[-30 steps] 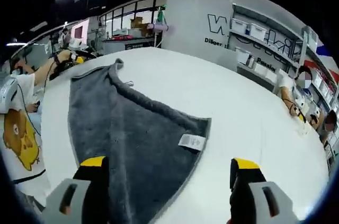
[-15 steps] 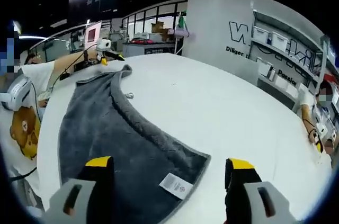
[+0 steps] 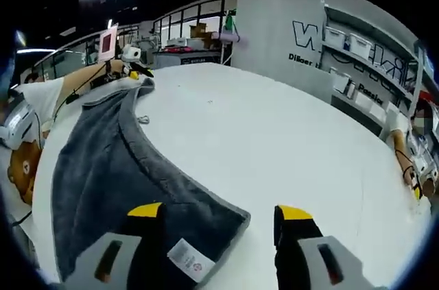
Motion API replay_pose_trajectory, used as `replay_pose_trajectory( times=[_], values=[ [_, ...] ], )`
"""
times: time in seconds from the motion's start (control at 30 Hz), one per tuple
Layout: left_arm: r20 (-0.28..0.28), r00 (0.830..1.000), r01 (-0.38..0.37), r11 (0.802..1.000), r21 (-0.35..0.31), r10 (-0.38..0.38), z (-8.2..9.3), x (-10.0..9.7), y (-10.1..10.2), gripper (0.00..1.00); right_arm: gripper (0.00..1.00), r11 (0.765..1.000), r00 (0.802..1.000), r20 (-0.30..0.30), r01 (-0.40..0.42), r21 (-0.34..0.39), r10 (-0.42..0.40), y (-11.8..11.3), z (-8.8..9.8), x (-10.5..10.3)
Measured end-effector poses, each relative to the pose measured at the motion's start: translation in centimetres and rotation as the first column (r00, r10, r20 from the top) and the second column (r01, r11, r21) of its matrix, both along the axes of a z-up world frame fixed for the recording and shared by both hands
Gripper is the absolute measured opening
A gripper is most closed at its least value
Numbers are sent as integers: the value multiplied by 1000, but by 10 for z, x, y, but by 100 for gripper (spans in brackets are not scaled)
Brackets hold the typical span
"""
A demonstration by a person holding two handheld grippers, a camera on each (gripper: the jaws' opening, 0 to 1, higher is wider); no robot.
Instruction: Fold the towel on the table until its edges align and the towel forms a compact rectangular stack.
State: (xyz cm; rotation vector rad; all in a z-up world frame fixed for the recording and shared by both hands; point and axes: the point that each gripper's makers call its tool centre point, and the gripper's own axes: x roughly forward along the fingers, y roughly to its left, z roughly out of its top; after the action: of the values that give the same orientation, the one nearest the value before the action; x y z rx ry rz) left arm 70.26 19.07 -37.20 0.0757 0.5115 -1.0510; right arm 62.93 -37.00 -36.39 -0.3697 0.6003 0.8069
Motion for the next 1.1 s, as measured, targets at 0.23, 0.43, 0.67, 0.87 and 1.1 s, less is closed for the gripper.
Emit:
replay_pose_trajectory(
  times=[0.23, 0.43, 0.67, 0.87, 1.1],
  values=[
    [-9, 1000, 2, 999, 36, -2, -13, 1, 3, 47, 53, 997, 998, -4, 70, -42, -70, -18, -17, 15],
    [-27, 1000, 10, 998, 55, -9, -17, -1, 2, 30, 34, 991, 994, 3, 113, -76, -113, -23, -30, 25],
    [-17, 1000, 7, 997, 82, -6, -11, 2, 3, 20, 9, 986, 991, 11, 132, -101, -132, -24, -33, 29],
    [-17, 1000, -22, 995, 101, 24, -9, 10, 4, 16, 4, 987, 992, 20, 127, -97, -126, -25, -28, 27],
    [-68, 996, -49, 994, 93, 55, -6, 16, -1, 19, 4, 987, 991, 29, 131, -87, -129, -31, -21, 26]
  ],
)
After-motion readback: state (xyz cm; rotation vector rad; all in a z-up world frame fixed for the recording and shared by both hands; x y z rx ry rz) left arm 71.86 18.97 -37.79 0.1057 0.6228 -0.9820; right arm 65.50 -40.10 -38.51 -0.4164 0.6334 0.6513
